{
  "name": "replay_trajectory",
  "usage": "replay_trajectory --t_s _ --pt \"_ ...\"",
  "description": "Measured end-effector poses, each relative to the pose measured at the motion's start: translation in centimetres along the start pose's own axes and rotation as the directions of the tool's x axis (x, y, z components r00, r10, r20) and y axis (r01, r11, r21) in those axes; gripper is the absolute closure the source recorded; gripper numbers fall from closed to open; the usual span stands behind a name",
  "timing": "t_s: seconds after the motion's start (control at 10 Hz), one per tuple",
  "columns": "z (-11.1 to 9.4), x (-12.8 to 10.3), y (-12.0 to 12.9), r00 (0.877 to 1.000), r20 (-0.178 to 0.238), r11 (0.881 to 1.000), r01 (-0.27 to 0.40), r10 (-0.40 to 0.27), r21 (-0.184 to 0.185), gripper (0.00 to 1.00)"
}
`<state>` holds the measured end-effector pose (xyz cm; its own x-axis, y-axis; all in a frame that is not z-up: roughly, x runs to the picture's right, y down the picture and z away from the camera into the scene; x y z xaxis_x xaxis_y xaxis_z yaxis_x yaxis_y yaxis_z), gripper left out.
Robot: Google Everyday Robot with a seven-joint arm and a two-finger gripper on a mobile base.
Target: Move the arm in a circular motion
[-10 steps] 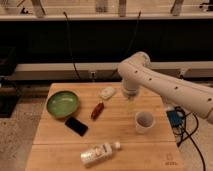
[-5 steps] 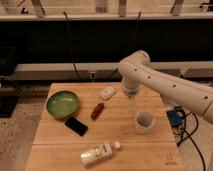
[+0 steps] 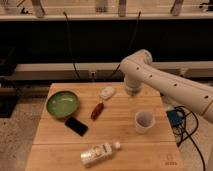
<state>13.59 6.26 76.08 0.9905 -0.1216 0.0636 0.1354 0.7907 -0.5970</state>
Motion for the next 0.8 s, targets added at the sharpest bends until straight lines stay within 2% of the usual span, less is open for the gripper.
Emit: replay_trajectory --t_s 0.8 --pt "0.0 0.9 -0.1 0.999 -0.011 0.999 0.042 -0.042 -0.008 0.20"
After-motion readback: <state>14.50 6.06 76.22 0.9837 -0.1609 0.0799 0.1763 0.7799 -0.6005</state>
